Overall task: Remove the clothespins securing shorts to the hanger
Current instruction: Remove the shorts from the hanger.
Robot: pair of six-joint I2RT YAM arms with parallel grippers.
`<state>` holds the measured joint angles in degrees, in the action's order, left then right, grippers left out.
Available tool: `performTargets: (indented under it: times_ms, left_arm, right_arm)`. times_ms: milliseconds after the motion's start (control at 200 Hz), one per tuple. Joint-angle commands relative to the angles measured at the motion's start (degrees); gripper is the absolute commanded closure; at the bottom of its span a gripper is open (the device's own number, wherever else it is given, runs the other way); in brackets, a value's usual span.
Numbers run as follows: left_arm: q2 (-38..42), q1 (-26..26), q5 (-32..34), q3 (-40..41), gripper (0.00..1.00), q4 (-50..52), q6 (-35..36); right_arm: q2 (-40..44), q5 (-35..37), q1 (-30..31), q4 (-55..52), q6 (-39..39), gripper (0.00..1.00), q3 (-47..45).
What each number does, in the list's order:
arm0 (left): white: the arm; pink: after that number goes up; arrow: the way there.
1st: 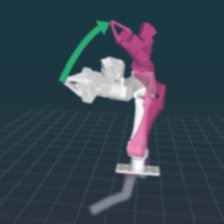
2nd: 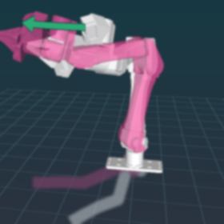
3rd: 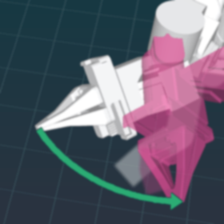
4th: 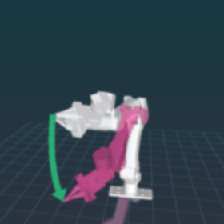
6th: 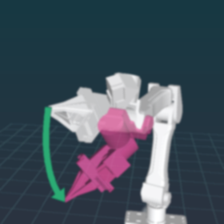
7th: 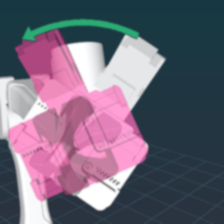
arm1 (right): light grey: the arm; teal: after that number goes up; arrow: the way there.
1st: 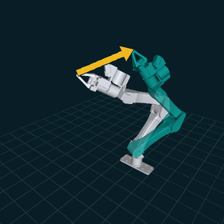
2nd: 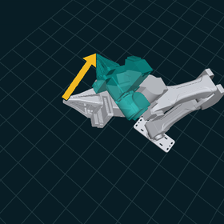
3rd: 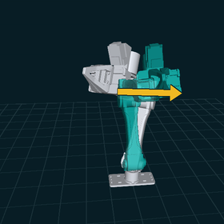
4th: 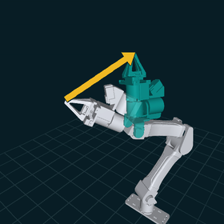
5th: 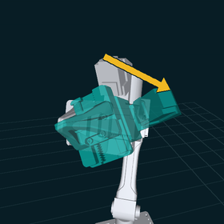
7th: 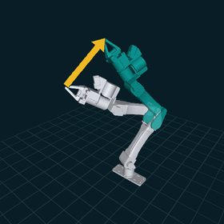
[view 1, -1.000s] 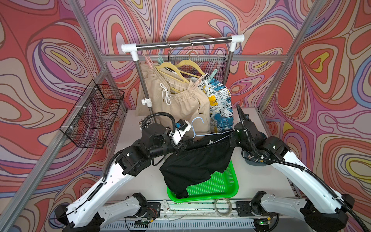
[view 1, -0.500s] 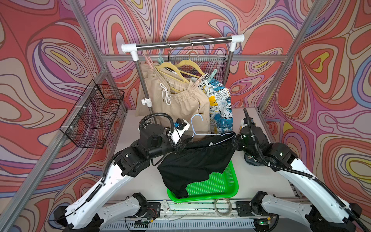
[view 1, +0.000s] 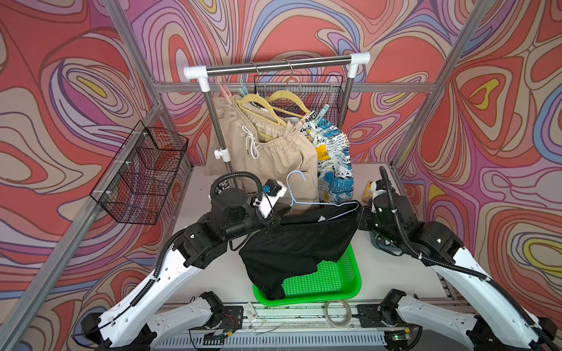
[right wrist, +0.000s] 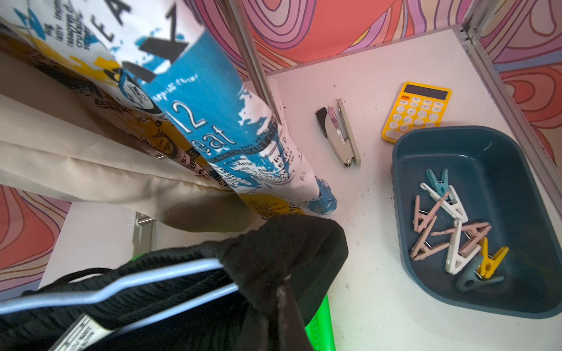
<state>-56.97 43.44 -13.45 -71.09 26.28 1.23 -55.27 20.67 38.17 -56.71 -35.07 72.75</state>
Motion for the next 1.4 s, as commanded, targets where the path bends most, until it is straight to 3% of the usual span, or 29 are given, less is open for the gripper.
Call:
performTargets:
  times_ms: [0,426,831,1007,1397]
  left_arm:
    - [2.57,-1.05,2.14,-0.28,1.0,-4.27,-0.45]
    - [3.9,-1.28,2.26,0.6,1.0,-4.92,-0.71]
    - [0.37,-1.25,-1.37,-1.21,1.0,-10.17,-2.02]
    - [-1.92,-1.27,-1.71,-3.44,1.0,-13.87,-2.23]
    - [-6.33,-1.27,0.55,-9.81,1.0,-19.21,-0.57]
  right_arm:
    - [-0.22,4.66,-0.73,-4.8,-0.18,1.0,0.26]
    - [-0.23,0.86,-3.46,-3.23,0.79,1.0,-1.86]
    - [-4.78,-17.15,-1.8,11.65,0.98,1.0,-6.41]
    - [-7.29,-15.52,3.25,11.63,0.77,1.0,-6.38]
    - [-2.73,-17.7,3.84,12.57,-3.65,1.0,-17.63]
